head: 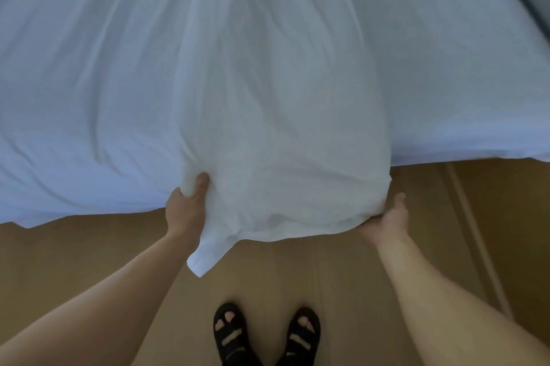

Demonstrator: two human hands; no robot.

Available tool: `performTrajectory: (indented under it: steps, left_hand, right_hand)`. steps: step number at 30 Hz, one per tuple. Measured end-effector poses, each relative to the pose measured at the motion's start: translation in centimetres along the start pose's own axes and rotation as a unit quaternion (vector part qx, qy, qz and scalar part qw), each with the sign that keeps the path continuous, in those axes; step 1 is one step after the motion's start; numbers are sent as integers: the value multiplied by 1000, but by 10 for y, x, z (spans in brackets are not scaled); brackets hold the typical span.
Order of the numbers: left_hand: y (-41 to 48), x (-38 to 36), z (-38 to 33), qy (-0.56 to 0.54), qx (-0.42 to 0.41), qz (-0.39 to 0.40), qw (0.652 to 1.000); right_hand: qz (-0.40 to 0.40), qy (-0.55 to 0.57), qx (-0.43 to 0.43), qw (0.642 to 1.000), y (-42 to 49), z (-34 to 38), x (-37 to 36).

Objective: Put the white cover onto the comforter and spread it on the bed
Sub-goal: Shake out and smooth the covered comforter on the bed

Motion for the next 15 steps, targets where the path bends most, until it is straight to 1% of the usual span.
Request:
performTrajectory:
  steps: [3, 5, 6, 7, 8, 9, 10, 11, 12, 13, 14, 15]
  left_hand:
    - [-7, 11, -5, 2, -29, -2, 1000]
    - [-6, 18, -4, -1, -41, 1, 999]
    - [-6, 19, -2, 6, -46, 5, 999]
    - [-7, 20, -2, 20, -51, 7, 998]
    - [-8, 19, 0, 39, -55, 11, 998]
    - [-11, 17, 2, 61, -61, 19, 996]
    - [-13, 14, 5, 87, -65, 32, 994]
    - [-16, 14, 9, 115, -69, 40, 990]
    - [-17, 14, 14, 140, -73, 42, 987]
    - [-17, 17, 20, 168, -80, 40, 982]
    - [-15, 19, 27, 202, -89, 39, 974]
    - [-12, 22, 32, 234, -98, 43, 966]
  right_hand:
    - [8, 37, 10, 999, -19, 2, 3]
    - [25, 35, 40, 998, -36, 2, 12]
    - [6, -3, 68, 998, -48, 1, 21]
    - [-47, -81, 117, 989, -62, -1, 33]
    - [-100, -176, 155, 967, -71, -3, 50]
    - [-160, -285, 182, 928, -72, -2, 70]
    - [-182, -326, 160, 914, -70, -3, 87]
    - [-190, -336, 144, 911, -69, -3, 95]
    - [-178, -369, 167, 897, -67, -6, 106]
    - [-191, -408, 182, 874, -65, -9, 109]
    - [-220, -434, 194, 852, -59, -11, 110]
    - [-274, -466, 193, 819, -50, -10, 114]
Point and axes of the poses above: each hand's wrist, its own y-axis towards the middle knuckle, its own x-axis out of the back of the hand, z = x × y, the point moved 1 cm from there along y, towards the middle knuckle, and after that the axes turned 11 degrees about -x, right-handed, at the moved point
